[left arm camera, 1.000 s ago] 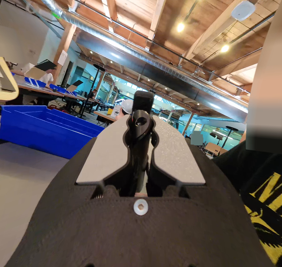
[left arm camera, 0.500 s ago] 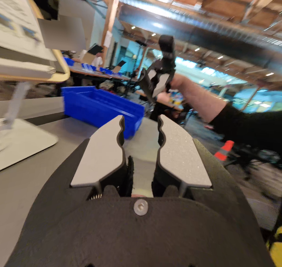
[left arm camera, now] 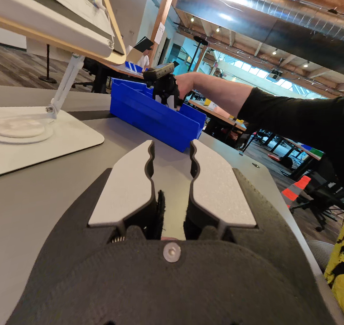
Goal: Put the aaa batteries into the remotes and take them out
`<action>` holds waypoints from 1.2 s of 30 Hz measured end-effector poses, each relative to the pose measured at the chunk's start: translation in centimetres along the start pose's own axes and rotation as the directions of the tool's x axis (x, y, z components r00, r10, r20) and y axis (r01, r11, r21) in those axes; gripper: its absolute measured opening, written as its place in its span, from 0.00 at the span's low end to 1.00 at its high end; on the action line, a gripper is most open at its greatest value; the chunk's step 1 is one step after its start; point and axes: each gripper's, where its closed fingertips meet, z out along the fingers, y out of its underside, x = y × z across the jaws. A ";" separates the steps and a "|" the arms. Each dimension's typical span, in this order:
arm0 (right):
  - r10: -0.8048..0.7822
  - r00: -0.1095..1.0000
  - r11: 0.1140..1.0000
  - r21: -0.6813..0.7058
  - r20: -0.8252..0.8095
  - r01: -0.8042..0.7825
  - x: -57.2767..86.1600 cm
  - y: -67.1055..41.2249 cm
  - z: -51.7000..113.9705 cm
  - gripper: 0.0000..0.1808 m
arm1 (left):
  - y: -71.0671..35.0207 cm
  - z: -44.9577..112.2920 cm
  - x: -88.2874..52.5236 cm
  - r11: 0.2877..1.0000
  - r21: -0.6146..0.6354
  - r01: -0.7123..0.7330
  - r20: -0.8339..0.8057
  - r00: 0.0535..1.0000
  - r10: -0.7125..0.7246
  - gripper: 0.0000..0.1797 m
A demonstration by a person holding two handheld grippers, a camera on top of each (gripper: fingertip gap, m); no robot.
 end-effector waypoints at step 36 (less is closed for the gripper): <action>0.913 0.385 0.264 0.917 -0.137 -0.298 -3.1 9.4 -0.5 0.04 | -8.3 -37.0 -29.8 0.943 -0.308 0.124 0.879 0.415 0.233 0.03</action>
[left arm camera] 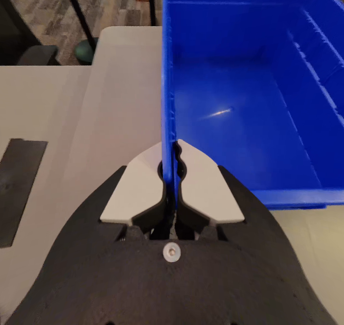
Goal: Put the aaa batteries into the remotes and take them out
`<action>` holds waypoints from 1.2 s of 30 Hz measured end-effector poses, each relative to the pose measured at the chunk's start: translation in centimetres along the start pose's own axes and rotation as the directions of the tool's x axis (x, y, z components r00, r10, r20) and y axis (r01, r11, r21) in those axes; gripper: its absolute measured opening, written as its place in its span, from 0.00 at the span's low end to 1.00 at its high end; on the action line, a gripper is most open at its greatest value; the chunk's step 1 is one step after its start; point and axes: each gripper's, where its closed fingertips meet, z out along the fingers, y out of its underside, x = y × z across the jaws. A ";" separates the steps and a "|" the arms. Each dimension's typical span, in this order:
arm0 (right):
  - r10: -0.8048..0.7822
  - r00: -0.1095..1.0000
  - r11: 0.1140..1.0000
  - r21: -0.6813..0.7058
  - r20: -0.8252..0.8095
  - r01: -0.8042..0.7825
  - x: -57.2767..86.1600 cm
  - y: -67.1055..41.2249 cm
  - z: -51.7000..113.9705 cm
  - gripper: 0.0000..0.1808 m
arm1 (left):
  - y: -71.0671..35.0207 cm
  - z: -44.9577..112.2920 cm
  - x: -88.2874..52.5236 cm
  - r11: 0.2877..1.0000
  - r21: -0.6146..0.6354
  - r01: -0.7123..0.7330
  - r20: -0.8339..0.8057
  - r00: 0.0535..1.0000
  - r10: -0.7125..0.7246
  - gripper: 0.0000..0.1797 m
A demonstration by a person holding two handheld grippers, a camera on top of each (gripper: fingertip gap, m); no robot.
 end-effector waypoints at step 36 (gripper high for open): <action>-0.497 0.587 0.809 0.098 0.639 0.579 -33.8 -4.4 4.9 0.03 | 18.5 -27.4 27.9 0.814 0.175 -0.554 -0.815 0.383 0.436 0.03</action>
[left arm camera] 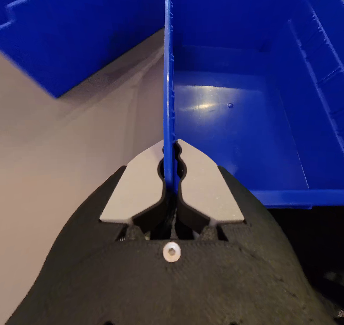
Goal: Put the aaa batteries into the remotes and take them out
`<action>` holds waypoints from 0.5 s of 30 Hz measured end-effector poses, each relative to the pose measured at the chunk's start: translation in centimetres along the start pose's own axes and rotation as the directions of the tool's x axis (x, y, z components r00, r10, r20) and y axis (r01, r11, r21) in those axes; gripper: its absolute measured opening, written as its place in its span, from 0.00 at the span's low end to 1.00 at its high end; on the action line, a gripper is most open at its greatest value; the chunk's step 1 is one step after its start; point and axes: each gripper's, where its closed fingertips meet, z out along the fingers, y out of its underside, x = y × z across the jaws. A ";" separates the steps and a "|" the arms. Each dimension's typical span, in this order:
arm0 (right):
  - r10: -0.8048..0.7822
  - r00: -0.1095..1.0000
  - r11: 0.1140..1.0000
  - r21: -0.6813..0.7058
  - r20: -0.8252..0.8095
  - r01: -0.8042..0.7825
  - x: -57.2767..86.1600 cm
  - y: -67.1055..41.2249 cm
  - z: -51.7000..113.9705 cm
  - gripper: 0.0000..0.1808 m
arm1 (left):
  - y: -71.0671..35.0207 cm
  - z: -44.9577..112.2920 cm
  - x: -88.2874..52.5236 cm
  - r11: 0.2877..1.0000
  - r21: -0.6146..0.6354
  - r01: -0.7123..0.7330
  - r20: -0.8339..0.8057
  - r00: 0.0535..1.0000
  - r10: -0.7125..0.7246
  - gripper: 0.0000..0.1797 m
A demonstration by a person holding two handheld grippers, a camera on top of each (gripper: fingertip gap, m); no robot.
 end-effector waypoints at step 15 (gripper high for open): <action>0.118 0.993 0.975 0.187 0.007 -0.117 -5.5 -20.6 14.8 0.29 | -0.7 0.7 -0.8 0.981 0.091 0.171 0.229 0.955 -0.187 0.03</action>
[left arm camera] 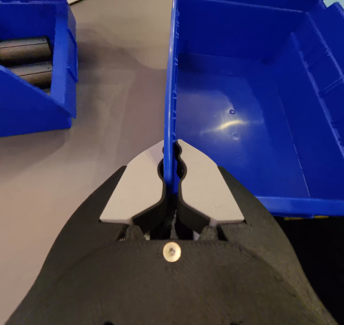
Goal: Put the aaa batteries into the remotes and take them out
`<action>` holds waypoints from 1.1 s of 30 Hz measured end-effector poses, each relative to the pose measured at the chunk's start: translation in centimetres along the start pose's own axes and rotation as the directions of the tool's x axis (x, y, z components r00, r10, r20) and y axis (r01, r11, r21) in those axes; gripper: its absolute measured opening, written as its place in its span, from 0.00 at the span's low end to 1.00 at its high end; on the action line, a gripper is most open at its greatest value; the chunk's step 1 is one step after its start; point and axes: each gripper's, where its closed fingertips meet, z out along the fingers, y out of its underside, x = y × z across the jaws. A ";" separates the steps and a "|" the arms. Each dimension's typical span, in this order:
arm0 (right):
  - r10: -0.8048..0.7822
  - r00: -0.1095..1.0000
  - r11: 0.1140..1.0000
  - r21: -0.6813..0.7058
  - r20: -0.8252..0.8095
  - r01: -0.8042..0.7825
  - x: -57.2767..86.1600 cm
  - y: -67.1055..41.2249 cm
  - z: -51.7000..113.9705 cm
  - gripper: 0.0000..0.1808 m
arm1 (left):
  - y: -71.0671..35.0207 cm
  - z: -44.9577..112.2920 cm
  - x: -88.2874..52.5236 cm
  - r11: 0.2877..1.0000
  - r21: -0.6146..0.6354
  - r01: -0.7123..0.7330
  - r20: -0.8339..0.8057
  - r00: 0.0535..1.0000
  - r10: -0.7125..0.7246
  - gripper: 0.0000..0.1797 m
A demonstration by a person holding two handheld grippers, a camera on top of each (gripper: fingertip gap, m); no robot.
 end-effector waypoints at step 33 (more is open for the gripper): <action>-0.220 0.972 0.762 -0.608 0.086 0.226 4.0 24.5 -25.8 0.02 | -2.3 -1.8 -21.4 0.961 0.102 0.256 0.751 0.614 -0.243 0.12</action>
